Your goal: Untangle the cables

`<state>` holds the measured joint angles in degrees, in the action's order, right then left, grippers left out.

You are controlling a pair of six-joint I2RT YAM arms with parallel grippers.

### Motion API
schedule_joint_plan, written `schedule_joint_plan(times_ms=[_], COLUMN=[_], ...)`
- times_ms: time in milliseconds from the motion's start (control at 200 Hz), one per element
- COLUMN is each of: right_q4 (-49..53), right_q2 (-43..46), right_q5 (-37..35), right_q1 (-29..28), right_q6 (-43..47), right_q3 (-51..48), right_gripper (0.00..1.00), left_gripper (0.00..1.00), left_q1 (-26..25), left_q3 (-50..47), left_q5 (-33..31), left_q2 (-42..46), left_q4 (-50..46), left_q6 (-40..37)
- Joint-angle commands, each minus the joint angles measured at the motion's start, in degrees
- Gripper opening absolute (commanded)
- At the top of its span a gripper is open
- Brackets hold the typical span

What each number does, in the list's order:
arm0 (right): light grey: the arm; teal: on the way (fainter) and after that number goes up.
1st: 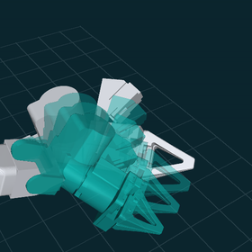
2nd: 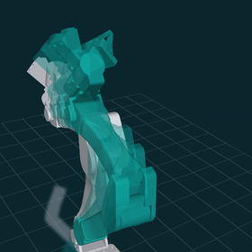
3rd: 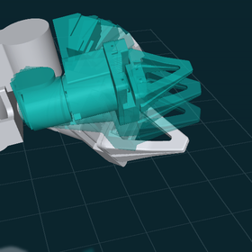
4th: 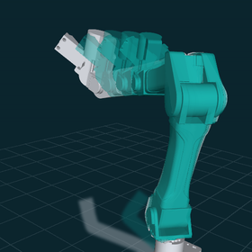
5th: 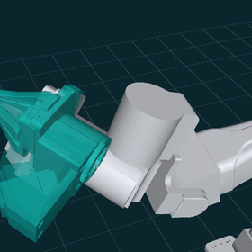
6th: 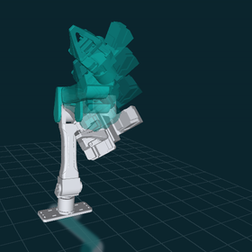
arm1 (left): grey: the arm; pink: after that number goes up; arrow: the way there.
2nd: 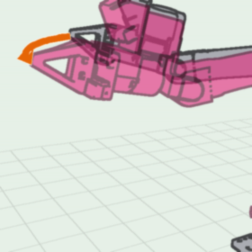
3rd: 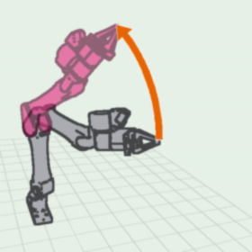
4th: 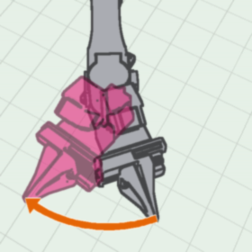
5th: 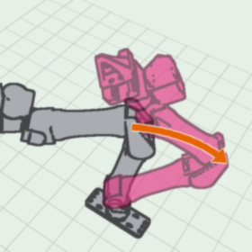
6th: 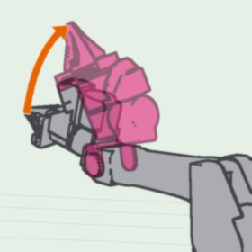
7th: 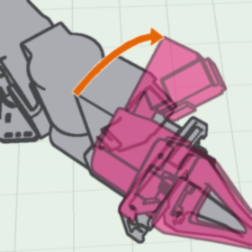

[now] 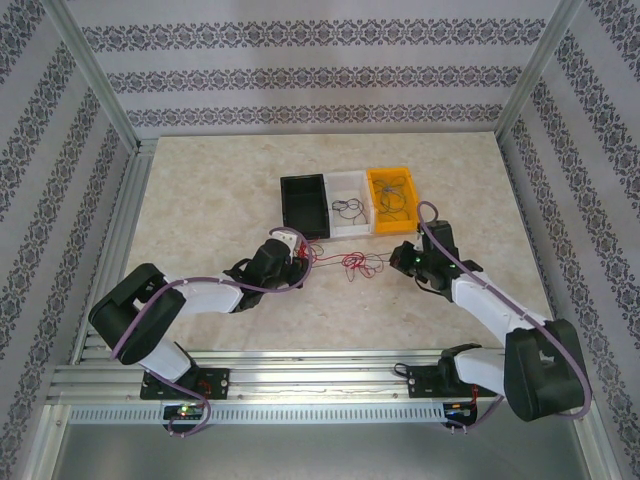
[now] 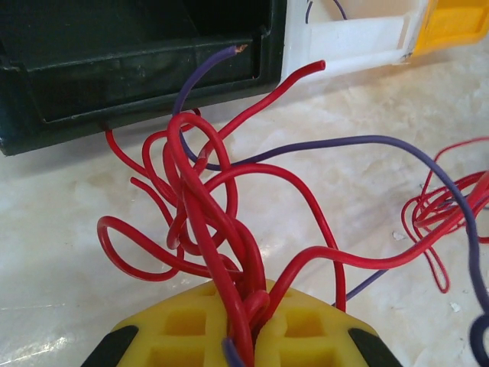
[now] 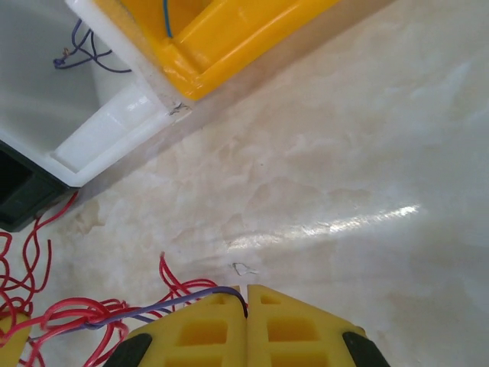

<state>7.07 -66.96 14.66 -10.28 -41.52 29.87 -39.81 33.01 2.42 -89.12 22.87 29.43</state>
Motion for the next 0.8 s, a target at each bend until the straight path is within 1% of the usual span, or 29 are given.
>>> schedule_joint_plan(times_ms=[0,70,110,170,220,265,300,350,385,470,645,794], right_q4=[3.72,3.69,3.53,2.93,2.87,2.65,2.49,2.1,1.81,1.8,2.64,4.71], right_q2=[2.0,2.18,2.05,1.77,1.51,1.23,0.98,0.46,0.14,-0.57,-0.89,-0.96], right_q5=[-16.55,-15.54,-14.86,-14.16,-14.34,-14.57,-14.65,-14.46,-14.39,-14.65,-15.88,-16.17], right_q1=[6.83,6.64,6.42,5.46,4.21,3.18,2.65,2.21,1.94,1.5,1.97,3.67], right_q6=[-0.14,1.5,2.29,3.22,3.76,3.9,3.83,3.64,3.55,3.33,3.03,3.59], right_q3=[-1.08,-0.86,-0.71,-0.52,-0.19,-0.01,0.02,0.02,0.1,0.26,0.37,0.85], right_gripper=[0.0,0.0,0.0,0.0,0.0,0.0,0.0,0.0,0.0,0.0,0.0,0.0], left_gripper=[0.0,0.0,0.04,0.14,0.2,0.31,0.36,0.48,0.52,0.55,0.52,0.53], left_q1=[3.51,3.51,3.47,3.51,3.49,3.51,3.5,3.51,3.52,3.6,3.82,5.53], left_q3=[-3.99,-3.58,-3.29,-2.96,-2.81,-2.88,-2.98,-3.36,-3.67,-4.31,-5.71,-7.78], left_q5=[-13.57,-11.56,-10.26,-8.93,-8.28,-8.09,-8.07,-7.71,-7.43,-6.99,-7.53,-6.41], left_q2=[-0.21,-0.34,-0.51,-0.61,-0.57,-0.36,-0.07,0.38,0.72,1.57,3.56,6.39], left_q4=[-15.89,-15.52,-15.24,-15.18,-15.05,-14.76,-14.53,-13.77,-13.07,-11.7,-9.97,-7.64], left_q6=[1.68,0.21,-0.55,-0.95,-1.19,-1.21,-1.19,-1.3,-1.51,-1.66,-1.18,-0.08])
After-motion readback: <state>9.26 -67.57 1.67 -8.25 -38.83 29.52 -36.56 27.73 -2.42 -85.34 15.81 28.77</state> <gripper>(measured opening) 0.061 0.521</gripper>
